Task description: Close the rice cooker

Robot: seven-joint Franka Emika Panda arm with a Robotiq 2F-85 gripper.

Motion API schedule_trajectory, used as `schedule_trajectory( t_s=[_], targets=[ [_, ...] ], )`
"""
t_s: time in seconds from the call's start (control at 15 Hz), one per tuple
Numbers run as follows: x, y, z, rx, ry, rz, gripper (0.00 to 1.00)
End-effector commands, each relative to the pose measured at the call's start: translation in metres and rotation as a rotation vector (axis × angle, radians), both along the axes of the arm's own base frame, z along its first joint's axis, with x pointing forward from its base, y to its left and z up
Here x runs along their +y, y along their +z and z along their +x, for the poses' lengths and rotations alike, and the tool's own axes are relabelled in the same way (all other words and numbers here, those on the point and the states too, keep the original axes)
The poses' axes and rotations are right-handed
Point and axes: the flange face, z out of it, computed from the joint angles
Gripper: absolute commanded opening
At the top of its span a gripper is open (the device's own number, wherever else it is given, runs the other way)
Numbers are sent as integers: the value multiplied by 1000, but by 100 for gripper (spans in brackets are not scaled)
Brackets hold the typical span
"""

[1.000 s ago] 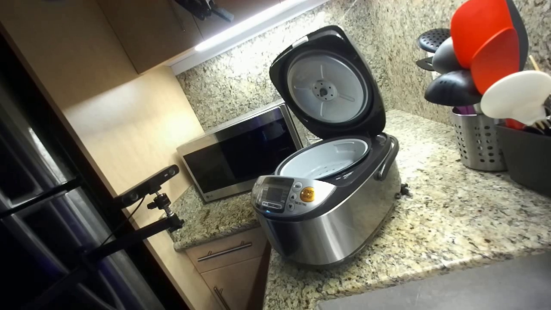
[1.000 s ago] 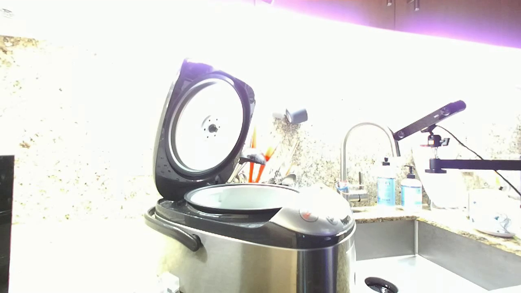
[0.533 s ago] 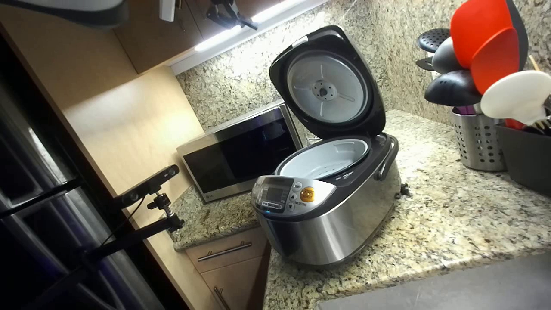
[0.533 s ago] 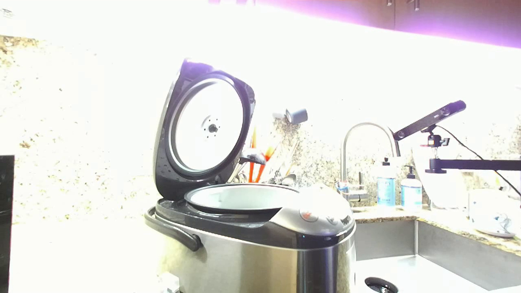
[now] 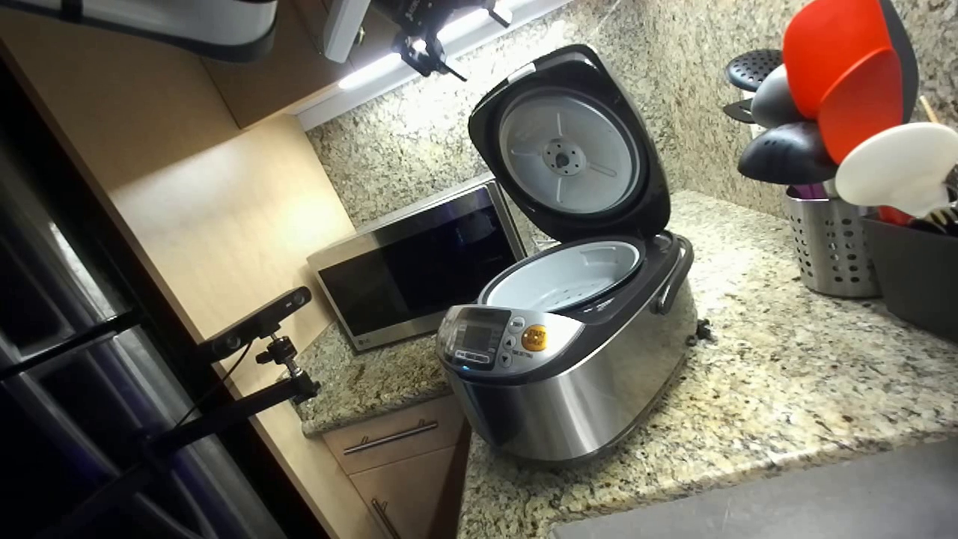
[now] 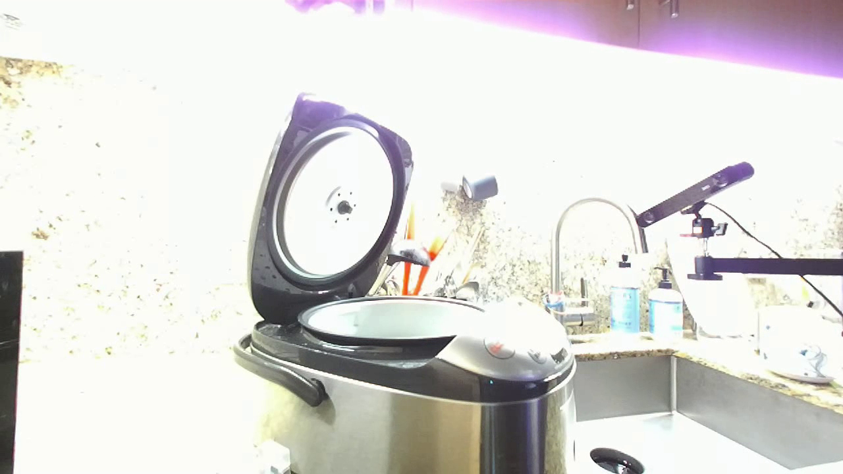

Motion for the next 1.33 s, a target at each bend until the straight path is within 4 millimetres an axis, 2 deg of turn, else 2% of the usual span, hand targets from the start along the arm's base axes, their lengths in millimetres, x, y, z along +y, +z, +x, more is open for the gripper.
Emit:
schedule_trajectory(
  t_s=[0.0,0.33,0.73,1.0,1.27],
  targets=[
    [-5,10,20,-31,0,-15,100],
    [-7,6,41,-56,-13,-88,100],
    [-1,-19,58,22,-18,-84,100],
    [-3,-32,55,135,-54,-129,100],
    [-8,-30,37,237,-92,-230,100]
  ],
)
